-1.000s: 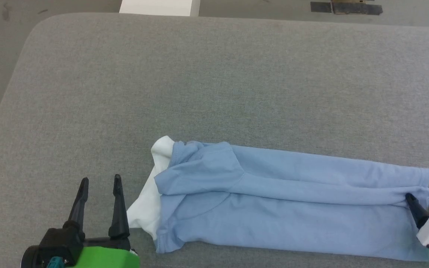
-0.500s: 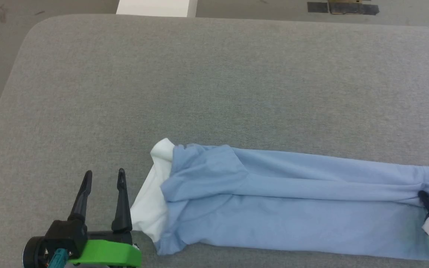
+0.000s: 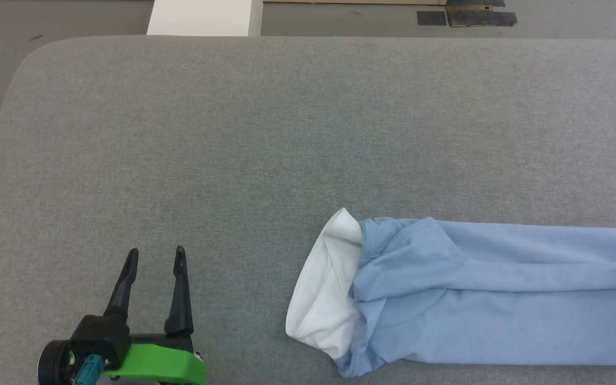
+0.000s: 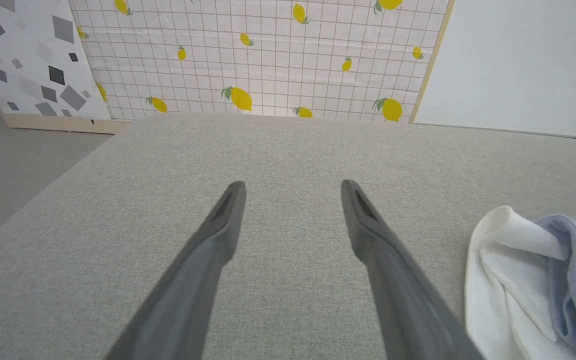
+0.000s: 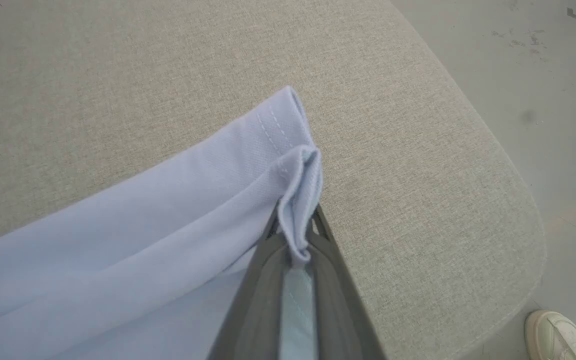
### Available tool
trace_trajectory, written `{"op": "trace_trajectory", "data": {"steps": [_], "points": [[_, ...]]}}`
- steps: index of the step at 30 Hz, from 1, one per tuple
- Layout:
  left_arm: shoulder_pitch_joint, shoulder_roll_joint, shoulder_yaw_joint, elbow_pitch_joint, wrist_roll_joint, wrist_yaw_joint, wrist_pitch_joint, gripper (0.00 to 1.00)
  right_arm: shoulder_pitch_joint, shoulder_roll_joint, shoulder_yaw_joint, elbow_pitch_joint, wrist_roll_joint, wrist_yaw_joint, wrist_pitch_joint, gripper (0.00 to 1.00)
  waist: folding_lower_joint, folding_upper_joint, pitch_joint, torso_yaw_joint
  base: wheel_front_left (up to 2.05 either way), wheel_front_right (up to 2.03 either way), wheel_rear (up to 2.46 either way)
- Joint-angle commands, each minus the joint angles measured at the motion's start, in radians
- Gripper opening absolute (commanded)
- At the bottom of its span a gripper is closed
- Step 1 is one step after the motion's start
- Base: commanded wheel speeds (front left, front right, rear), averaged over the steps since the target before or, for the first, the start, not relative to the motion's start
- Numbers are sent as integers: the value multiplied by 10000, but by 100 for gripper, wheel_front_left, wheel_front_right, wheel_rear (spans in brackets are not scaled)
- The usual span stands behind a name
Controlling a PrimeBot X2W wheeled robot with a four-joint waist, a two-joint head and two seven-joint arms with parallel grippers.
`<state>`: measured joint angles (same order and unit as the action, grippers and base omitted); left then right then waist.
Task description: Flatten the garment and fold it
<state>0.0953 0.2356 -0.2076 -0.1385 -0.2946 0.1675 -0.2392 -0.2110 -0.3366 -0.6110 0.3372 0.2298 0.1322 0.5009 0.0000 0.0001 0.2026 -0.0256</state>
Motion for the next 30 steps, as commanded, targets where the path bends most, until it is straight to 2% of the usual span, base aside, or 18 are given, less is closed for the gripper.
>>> {"op": "trace_trajectory", "data": {"steps": [1,7,15,21,25,30], "points": [[-143,73,9,30,15,28,-14,100,-160,124,83,-71,-23,-15,-35,0,0,-1,-9,-1,0,0,0],[-48,-26,-45,204,-118,19,-42,100,358,495,1014,-1020,752,-15,434,0,0,-1,-296,-15,0,0,0],[88,-172,-83,516,-344,-118,-123,100,1577,656,3118,-3601,2090,-15,1827,0,0,-1,-870,94,0,0,0],[232,-242,-107,676,-441,-222,-165,100,1706,970,4608,-5225,2579,-15,2893,0,0,-1,-1107,377,0,0,0],[255,-249,-151,733,-440,-284,-180,100,1473,1053,5803,-5809,2726,-15,3454,0,0,-1,-1128,622,0,0,0],[150,-262,-259,775,-392,-342,-188,100,875,1126,7085,-5826,2809,-15,3779,0,0,-1,-1030,930,0,0,0]]}}
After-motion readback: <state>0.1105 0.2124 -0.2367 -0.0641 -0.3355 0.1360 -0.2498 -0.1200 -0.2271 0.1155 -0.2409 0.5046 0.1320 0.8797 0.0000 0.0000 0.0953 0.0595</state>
